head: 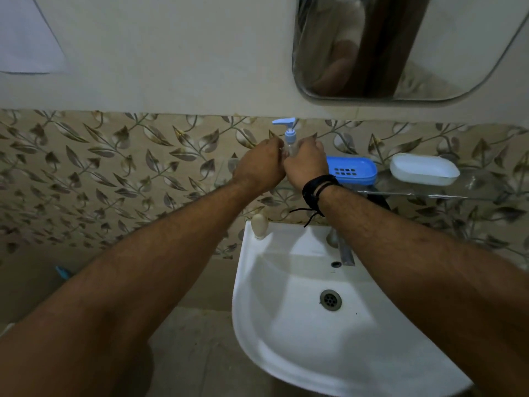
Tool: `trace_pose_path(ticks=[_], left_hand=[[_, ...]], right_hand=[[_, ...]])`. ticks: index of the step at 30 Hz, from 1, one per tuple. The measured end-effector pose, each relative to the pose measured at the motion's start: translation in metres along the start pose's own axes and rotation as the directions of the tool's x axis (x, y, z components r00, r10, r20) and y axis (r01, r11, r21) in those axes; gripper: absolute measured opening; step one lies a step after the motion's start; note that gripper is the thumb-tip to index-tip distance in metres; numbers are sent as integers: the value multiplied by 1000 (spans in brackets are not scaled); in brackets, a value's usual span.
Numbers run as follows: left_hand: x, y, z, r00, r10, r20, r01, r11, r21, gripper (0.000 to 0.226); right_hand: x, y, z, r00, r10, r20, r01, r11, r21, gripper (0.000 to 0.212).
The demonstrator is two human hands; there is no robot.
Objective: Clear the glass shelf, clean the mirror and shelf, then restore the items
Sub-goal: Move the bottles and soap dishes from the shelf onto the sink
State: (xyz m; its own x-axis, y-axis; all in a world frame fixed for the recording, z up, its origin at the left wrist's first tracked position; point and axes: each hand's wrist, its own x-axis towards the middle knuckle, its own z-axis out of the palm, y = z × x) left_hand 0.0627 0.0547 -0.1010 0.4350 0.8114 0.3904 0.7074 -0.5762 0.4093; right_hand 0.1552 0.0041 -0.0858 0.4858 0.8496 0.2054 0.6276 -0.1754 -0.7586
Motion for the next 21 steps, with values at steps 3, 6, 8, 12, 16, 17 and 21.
trace_pose_path(ticks=[3,6,8,12,16,17,21], left_hand=[[-10,3,-5,1000,-3,-23,3,1000,14,23],[-24,10,-14,999,-20,-48,22,999,29,25],[-35,16,-21,998,-24,-54,25,999,30,29],[-62,24,-29,998,-38,-57,37,999,-16,32],[-95,28,-18,997,-63,-50,60,996,-67,34],[-102,28,-14,997,-72,-43,68,995,-72,33],[-126,28,3,993,-111,44,115,988,-103,32]], right_hand=[[-9,-2,-7,1000,-17,-3,17,1000,-2,37],[-22,-4,-14,1000,-21,16,20,999,30,37],[-34,-5,-19,999,-25,31,23,998,62,38],[-58,-1,-26,998,-42,49,37,994,99,38],[-84,18,-24,996,-32,83,23,994,106,37],[-89,24,-23,995,-28,99,18,995,100,39],[-105,52,-15,989,-24,144,14,998,65,30]])
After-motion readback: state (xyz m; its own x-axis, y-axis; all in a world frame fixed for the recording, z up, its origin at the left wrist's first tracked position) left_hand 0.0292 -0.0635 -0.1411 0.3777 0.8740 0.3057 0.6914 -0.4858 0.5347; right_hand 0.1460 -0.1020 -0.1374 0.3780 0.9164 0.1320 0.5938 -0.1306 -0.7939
